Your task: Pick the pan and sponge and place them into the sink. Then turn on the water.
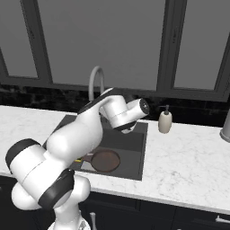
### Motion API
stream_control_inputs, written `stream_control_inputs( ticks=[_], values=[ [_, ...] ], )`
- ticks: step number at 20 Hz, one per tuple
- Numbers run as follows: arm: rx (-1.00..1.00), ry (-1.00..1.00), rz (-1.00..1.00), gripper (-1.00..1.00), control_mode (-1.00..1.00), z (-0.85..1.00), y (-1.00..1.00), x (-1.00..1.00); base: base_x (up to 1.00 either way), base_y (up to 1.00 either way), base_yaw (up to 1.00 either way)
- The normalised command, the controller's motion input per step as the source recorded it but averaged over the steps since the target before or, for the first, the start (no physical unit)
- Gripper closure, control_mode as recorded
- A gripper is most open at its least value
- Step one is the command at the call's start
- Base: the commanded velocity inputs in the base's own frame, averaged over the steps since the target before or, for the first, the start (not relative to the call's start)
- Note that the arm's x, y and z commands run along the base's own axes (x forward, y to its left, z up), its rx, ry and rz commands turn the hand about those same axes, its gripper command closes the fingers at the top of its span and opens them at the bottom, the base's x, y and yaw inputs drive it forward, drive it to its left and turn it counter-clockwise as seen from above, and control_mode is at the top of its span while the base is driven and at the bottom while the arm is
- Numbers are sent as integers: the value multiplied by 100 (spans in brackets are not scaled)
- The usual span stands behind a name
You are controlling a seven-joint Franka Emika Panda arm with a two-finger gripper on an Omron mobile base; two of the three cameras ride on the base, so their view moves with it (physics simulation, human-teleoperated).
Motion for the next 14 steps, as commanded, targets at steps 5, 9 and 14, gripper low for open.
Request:
stream_control_inputs(
  ticks=[5, 9, 14],
  values=[
    [0, 0, 0, -100, -100, -9, 0, 8, 0, 0, 0],
    [0, 0, 0, -100, -100, -26, 0, 15, 0, 0, 0],
    [0, 0, 0, -100, -100, -21, 0, 32, 0, 0, 0]
  ],
)
